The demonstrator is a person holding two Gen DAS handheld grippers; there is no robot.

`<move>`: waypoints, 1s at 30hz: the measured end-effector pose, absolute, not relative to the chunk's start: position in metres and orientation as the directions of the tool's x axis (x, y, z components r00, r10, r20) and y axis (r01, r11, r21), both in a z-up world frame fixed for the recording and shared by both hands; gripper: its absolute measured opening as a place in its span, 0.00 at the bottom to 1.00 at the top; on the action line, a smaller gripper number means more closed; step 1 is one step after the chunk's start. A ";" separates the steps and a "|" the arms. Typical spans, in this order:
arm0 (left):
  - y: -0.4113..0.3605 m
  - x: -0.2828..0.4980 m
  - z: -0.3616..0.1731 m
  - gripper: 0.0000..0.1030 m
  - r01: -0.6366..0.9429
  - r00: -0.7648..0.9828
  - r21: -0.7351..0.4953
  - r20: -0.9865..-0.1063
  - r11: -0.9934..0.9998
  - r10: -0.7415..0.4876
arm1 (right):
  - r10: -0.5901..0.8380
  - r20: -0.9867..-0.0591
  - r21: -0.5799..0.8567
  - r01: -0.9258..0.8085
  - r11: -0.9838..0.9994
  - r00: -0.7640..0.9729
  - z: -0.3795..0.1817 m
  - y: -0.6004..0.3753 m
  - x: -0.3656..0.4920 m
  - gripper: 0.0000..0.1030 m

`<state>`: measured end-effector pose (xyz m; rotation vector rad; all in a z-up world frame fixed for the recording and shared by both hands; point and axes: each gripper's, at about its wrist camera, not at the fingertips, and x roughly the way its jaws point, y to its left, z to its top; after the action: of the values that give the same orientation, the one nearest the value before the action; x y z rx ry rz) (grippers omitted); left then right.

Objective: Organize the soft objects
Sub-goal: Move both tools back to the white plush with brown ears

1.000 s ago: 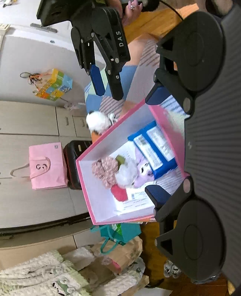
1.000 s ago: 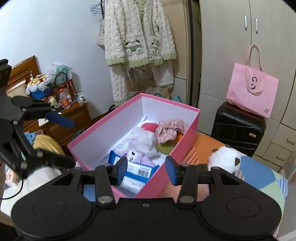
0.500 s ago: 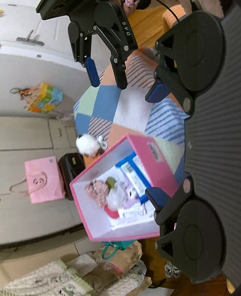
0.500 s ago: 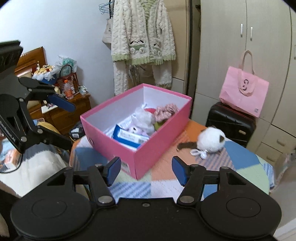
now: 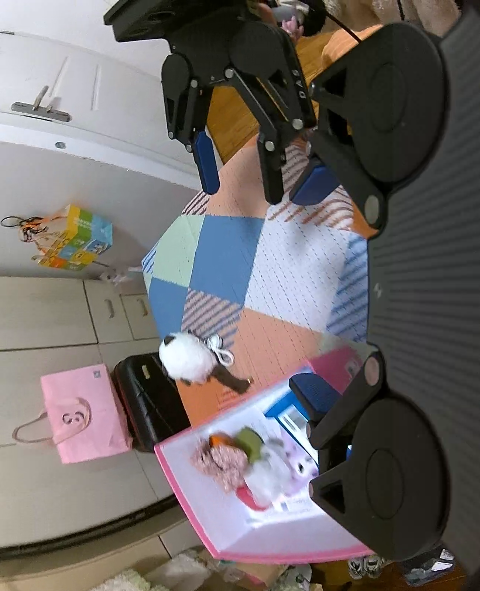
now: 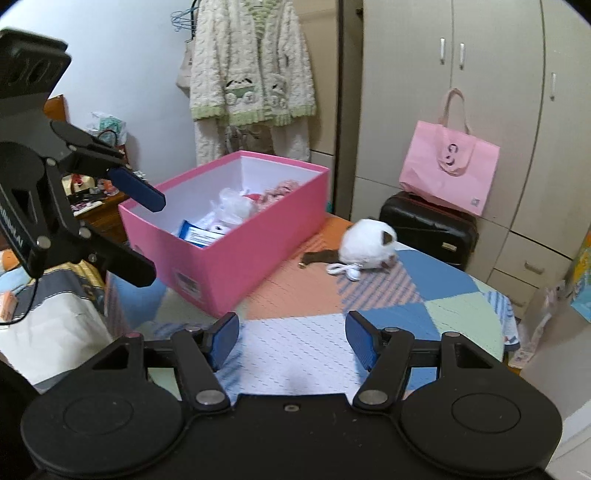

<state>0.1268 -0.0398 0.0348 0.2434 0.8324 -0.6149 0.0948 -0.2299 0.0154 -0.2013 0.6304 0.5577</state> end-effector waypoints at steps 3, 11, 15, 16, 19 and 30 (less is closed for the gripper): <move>-0.055 0.137 0.028 0.96 0.609 0.524 -0.028 -0.736 0.792 -0.429 | 0.436 -0.601 -0.010 -0.551 0.834 0.670 0.005 -0.240 0.104 0.67; -0.088 0.159 0.010 0.96 0.633 0.555 -0.023 -0.683 0.774 -0.475 | 0.457 -0.551 -0.011 -0.553 0.833 0.699 -0.025 -0.259 0.138 0.67; -0.101 0.180 -0.001 0.96 0.601 0.602 0.021 -0.670 0.799 -0.435 | 0.469 -0.491 -0.020 -0.548 0.836 0.734 -0.035 -0.271 0.158 0.67; -0.103 0.189 -0.004 0.96 0.585 0.609 0.016 -0.669 0.811 -0.426 | 0.472 -0.485 -0.022 -0.549 0.835 0.737 -0.038 -0.273 0.166 0.67; -0.104 0.216 -0.011 0.96 0.529 0.627 -0.025 -0.662 0.848 -0.411 | 0.465 -0.480 -0.032 -0.545 0.838 0.744 -0.048 -0.277 0.191 0.67; -0.112 0.290 -0.035 0.93 0.364 0.614 -0.221 -0.674 0.905 -0.412 | 0.520 -0.481 -0.102 -0.635 0.766 0.705 -0.069 -0.263 0.273 0.68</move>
<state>0.2904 -0.1119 -0.0354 -0.0646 0.7930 -0.4473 0.2731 -0.2632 -0.0690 -0.2697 0.4491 0.6506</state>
